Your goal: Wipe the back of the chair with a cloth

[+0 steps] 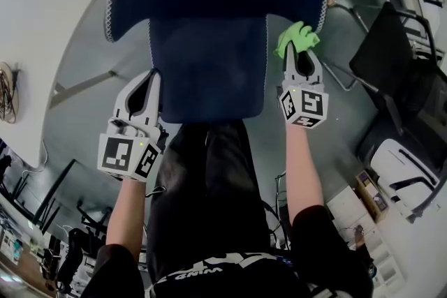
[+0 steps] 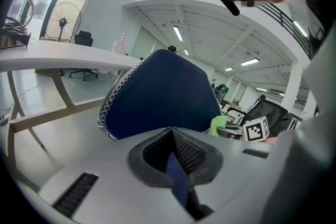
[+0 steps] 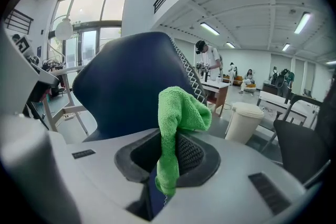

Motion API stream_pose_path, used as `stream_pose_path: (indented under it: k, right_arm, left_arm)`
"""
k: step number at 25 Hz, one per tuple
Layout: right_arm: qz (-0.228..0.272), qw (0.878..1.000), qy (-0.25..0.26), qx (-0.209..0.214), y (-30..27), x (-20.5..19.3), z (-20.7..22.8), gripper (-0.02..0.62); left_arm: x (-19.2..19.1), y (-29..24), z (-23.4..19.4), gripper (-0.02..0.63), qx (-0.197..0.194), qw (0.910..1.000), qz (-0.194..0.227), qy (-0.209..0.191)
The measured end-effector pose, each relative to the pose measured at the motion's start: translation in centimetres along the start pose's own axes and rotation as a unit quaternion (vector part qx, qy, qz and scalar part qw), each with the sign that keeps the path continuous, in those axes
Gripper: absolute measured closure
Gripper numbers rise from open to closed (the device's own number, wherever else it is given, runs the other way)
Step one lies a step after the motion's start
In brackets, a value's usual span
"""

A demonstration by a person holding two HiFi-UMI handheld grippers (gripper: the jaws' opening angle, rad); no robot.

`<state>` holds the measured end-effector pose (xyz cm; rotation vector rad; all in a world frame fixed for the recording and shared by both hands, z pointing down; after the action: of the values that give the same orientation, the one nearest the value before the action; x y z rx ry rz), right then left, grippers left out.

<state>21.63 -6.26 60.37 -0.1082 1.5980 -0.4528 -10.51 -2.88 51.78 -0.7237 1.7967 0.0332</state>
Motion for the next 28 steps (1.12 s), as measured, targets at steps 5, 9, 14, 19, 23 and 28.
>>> stream_pose_path:
  k: [5,9,14,19,23,28]
  right_arm:
    - [-0.016,1.000,-0.001,0.012,-2.9,-2.4,-1.2,0.540]
    - [-0.026,0.999,0.002,0.035,-5.3,-3.4,-2.7,0.540]
    - [-0.038,0.997,-0.001,0.061,-7.7,-4.9,-5.3,0.540]
    - [-0.050,0.996,-0.018,0.075,-10.0,-6.0,-8.4,0.540]
    - [-0.053,0.993,-0.026,0.099,-11.4,-6.3,-11.9,0.540]
    - [-0.056,0.988,-0.031,0.144,-12.5,-6.3,-17.3,0.540]
  left_arm:
    - [-0.2,0.5,-0.8,0.611,0.014,0.9999,-0.001,0.004]
    - [-0.2,0.6,-1.7,0.609,0.025,0.9997,0.000,0.007]
    - [-0.5,1.0,-2.7,0.611,0.043,0.9990,0.001,0.013]
    - [-0.5,1.7,-3.6,0.609,0.058,0.9982,0.002,0.018]
    - [-0.7,2.3,-4.8,0.611,0.073,0.9971,0.004,0.022]
    - [-0.9,3.2,-6.3,0.611,0.089,0.9956,0.007,0.028]
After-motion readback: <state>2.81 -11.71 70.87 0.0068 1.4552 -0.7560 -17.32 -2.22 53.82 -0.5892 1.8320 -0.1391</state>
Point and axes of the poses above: the fingertips, and each gripper's own axes: y backward along the fingers, z to its right, x out of its top, the point moved 2 cm from there along y, backward along the fingers, and after that the axes turned 10 degrees about z, right-handed, at the moved point
